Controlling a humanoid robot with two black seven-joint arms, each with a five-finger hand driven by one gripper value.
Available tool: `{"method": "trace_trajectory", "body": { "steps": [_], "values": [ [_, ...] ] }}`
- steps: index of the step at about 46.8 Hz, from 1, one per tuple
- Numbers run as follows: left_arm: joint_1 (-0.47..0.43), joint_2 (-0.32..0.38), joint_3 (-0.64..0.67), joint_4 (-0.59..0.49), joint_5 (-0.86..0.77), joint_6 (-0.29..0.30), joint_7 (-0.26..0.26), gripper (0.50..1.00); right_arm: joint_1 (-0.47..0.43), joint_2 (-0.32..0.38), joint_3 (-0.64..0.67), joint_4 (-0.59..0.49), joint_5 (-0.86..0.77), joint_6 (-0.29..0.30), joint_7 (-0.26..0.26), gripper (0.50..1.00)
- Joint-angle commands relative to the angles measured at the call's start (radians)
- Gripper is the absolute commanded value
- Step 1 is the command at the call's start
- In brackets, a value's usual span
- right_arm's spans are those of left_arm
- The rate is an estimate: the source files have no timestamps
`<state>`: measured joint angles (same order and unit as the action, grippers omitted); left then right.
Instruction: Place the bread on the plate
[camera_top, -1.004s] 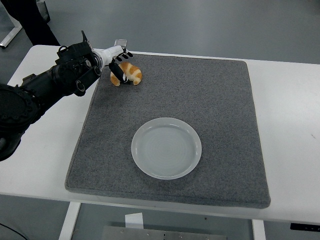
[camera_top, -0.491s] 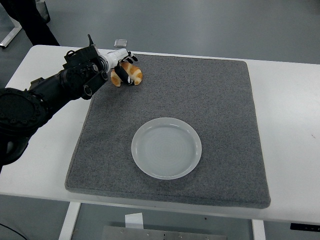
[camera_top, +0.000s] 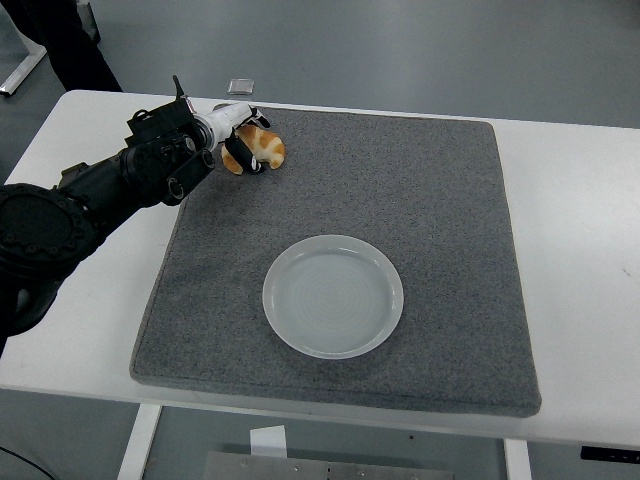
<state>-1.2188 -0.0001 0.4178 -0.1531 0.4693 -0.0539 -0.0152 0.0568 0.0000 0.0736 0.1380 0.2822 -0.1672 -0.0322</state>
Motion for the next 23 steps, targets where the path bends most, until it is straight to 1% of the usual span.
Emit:
{"method": "trace_trajectory", "body": {
  "steps": [1,3,9,14,19,21,23],
  "values": [
    [0.001,0.0,0.006,0.0,0.0,0.0,0.0,0.853,0.0,0.0,0.0,0.0,0.0,0.0,0.0,0.954],
    [0.001,0.0,0.01,0.0,0.0,0.0,0.0,0.838,0.0,0.0,0.0,0.0,0.0,0.0,0.0,0.952],
    [0.001,0.0,0.029,0.0,0.0,0.003,0.0,0.814,0.0,0.0,0.0,0.0,0.0,0.0,0.0,0.954],
    [0.001,0.0,0.032,0.0,0.002,0.005,0.0,0.771,0.0,0.0,0.0,-0.001,0.0,0.0,0.0,0.954],
    [0.001,0.0,0.032,0.0,0.006,0.005,0.0,0.718,0.0,0.0,0.0,0.0,0.0,0.0,0.0,0.952],
    [0.001,0.0,0.032,0.0,0.012,0.005,0.0,0.705,0.0,0.0,0.0,0.0,0.0,0.0,0.0,0.952],
    [0.001,0.0,0.032,0.0,0.017,0.009,0.0,0.679,0.0,0.0,0.0,0.0,0.0,0.0,0.0,0.952]
  ]
}}
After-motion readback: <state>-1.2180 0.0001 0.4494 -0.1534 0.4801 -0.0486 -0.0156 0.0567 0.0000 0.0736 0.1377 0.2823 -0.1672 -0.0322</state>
